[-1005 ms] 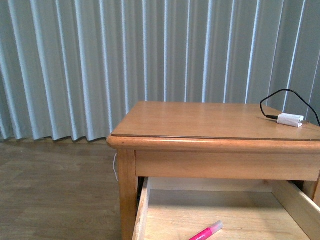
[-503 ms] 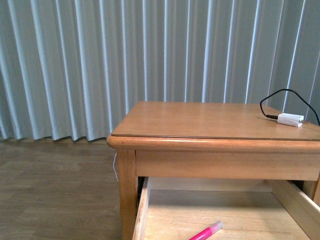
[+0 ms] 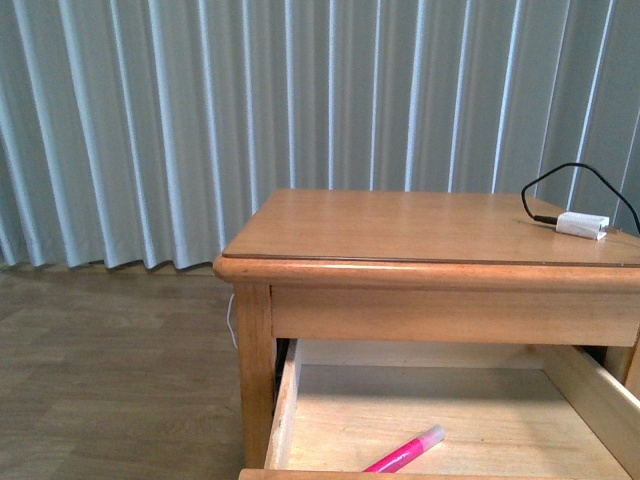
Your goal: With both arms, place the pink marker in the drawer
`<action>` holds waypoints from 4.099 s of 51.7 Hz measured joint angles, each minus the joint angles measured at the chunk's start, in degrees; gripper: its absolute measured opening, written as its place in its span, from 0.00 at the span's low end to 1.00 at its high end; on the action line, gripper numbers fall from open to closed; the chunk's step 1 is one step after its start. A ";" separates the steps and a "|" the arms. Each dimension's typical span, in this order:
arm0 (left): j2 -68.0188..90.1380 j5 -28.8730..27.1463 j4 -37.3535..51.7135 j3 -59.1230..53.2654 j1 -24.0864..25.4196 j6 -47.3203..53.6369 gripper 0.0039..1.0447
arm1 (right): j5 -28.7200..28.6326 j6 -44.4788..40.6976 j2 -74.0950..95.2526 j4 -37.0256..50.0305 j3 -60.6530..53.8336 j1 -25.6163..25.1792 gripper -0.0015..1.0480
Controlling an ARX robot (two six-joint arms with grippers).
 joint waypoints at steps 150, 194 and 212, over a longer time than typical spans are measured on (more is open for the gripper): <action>-0.02 -0.04 0.00 0.00 0.00 0.02 0.94 | 7.98 5.77 -13.97 -0.96 10.38 6.73 0.89; -0.02 0.02 0.00 0.00 0.00 0.02 0.94 | -2.21 1.60 -36.76 21.46 -14.19 -10.32 0.01; -0.02 0.02 0.00 0.00 0.00 0.02 0.94 | -2.34 1.55 -43.12 18.71 -17.53 -10.43 0.01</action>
